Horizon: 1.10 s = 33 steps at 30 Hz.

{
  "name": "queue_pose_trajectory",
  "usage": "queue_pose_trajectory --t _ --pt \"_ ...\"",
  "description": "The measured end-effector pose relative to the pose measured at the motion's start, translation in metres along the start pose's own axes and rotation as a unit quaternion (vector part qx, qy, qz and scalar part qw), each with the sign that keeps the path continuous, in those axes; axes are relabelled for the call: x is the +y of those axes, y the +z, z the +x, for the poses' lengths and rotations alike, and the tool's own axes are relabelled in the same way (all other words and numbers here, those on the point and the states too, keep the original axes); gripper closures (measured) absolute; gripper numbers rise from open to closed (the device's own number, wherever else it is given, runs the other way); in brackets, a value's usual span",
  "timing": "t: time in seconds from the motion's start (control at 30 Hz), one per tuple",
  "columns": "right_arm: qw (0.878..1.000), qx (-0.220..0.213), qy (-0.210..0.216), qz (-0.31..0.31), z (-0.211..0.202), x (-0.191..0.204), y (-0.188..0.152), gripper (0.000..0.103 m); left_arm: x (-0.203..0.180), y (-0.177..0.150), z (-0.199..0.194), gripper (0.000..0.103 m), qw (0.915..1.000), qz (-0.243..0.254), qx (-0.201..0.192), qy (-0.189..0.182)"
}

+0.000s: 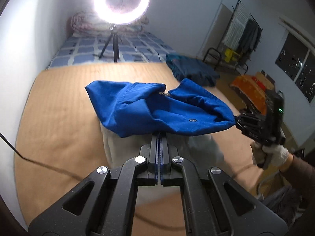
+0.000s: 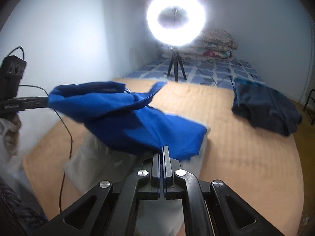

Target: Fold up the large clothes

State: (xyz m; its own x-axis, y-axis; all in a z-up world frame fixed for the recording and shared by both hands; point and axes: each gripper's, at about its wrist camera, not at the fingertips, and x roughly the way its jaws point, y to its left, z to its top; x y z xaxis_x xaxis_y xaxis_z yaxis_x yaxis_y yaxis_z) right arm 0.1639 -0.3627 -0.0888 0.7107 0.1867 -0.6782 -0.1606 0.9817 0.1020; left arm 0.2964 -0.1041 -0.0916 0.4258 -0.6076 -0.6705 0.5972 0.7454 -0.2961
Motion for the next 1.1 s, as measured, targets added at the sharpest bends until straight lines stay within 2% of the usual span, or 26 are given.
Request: queue_pose_trajectory --t 0.1,0.13,0.17,0.23,0.3,0.37,0.4,0.43,0.5,0.53,0.6,0.8,0.87,0.93,1.0,1.03,1.07,1.1 --pt "1.0 0.02 -0.018 -0.009 0.002 0.004 -0.032 0.103 0.003 -0.029 -0.009 0.101 0.9994 -0.027 0.021 0.001" --pt "0.999 0.027 -0.022 -0.014 0.003 0.006 -0.041 0.103 0.006 -0.034 -0.01 0.092 0.999 -0.039 0.023 0.003" --pt "0.999 0.034 -0.03 -0.019 0.004 0.007 -0.05 0.103 0.012 -0.04 -0.01 0.077 0.9979 -0.06 0.025 0.003" --pt "0.997 0.052 -0.043 -0.026 0.006 0.01 -0.067 0.103 0.025 -0.046 -0.007 0.06 0.9949 -0.097 0.026 -0.001" --pt "0.996 0.062 -0.055 -0.019 0.005 0.008 -0.076 0.103 0.034 -0.049 -0.001 0.058 0.9921 -0.122 0.028 0.007" --pt "0.996 0.069 -0.053 0.01 -0.002 0.0 -0.083 0.093 0.047 -0.048 0.009 0.056 0.9885 -0.147 0.034 0.009" --pt "0.996 0.066 -0.047 0.029 -0.008 -0.003 -0.086 0.076 0.056 -0.049 0.013 0.055 0.9849 -0.17 0.035 0.004" --pt "0.996 0.059 -0.027 0.058 -0.017 -0.005 -0.092 0.07 0.064 -0.048 0.017 0.05 0.9818 -0.187 0.033 -0.003" --pt "0.992 0.046 0.024 0.113 -0.027 -0.013 -0.095 0.07 0.085 -0.044 0.028 0.041 0.9728 -0.23 0.026 -0.006" --pt "0.988 0.044 0.047 0.141 -0.028 -0.018 -0.095 0.06 0.095 -0.042 0.035 0.039 0.9678 -0.25 0.024 -0.017" --pt "0.98 0.052 0.074 0.177 -0.021 -0.024 -0.095 0.048 0.113 -0.039 0.05 0.039 0.9566 -0.289 0.024 -0.027" --pt "0.954 0.049 0.106 0.276 0.012 -0.045 -0.099 0.048 0.153 -0.043 0.086 0.039 0.9211 -0.384 0.019 -0.063" --pt "0.945 0.047 0.115 0.301 0.024 -0.048 -0.099 0.049 0.157 -0.046 0.092 0.039 0.9161 -0.394 0.019 -0.072" --pt "0.936 0.042 0.126 0.326 0.029 -0.055 -0.101 0.059 0.156 -0.046 0.096 0.04 0.9182 -0.387 0.02 -0.081" --pt "0.929 0.04 0.136 0.343 0.035 -0.061 -0.098 0.071 0.149 -0.045 0.1 0.069 0.9255 -0.369 0.028 -0.079" --pt "0.928 0.039 0.139 0.344 0.036 -0.062 -0.097 0.078 0.145 -0.043 0.103 0.096 0.9283 -0.361 0.038 -0.079" --pt "0.929 0.041 0.141 0.339 0.037 -0.062 -0.095 0.093 0.139 -0.041 0.102 0.099 0.9324 -0.352 0.043 -0.072" --pt "0.932 0.043 0.142 0.33 0.037 -0.061 -0.092 0.096 0.132 -0.039 0.098 0.101 0.9372 -0.341 0.039 -0.064"
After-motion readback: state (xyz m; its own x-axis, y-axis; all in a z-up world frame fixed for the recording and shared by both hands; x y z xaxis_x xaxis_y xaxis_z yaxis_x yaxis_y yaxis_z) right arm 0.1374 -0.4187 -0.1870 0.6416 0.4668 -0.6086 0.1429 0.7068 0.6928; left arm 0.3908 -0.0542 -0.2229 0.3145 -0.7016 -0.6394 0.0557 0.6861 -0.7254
